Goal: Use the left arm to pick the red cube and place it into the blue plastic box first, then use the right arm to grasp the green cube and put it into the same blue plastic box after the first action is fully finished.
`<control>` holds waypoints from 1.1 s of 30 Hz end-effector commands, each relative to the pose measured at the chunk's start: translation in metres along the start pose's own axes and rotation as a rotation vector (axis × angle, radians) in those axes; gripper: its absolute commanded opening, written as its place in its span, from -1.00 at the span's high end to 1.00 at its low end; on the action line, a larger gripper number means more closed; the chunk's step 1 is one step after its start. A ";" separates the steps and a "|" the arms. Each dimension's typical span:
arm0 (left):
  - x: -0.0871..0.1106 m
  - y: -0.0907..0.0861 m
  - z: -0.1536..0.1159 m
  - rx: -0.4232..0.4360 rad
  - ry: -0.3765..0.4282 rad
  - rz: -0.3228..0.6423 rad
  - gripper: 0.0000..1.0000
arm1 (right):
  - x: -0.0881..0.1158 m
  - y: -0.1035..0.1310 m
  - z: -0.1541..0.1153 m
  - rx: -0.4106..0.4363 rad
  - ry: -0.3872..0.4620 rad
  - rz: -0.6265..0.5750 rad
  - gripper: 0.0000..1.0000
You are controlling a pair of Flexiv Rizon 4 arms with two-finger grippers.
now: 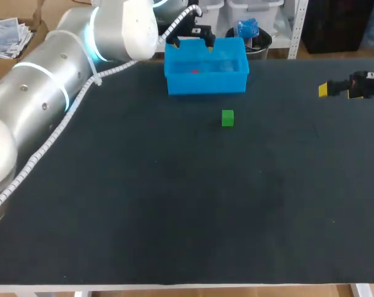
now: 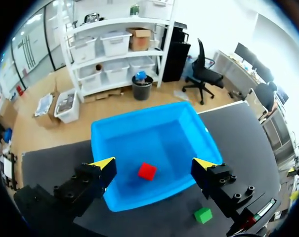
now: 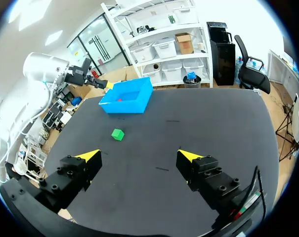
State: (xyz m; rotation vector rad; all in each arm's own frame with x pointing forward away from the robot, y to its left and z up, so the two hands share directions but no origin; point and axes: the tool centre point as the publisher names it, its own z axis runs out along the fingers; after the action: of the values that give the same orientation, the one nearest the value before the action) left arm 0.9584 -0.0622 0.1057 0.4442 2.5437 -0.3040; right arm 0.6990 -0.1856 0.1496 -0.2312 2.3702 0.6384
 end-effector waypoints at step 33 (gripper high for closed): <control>0.217 0.031 -0.162 0.056 -0.230 0.036 -1.00 | 0.000 0.000 0.001 0.003 0.001 0.000 -1.00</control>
State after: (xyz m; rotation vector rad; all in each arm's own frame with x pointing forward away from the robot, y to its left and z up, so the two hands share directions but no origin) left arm 0.8060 0.0298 0.1454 0.5498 2.6398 -0.3257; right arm 0.6990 -0.1856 0.1496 -0.2312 2.3702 0.6384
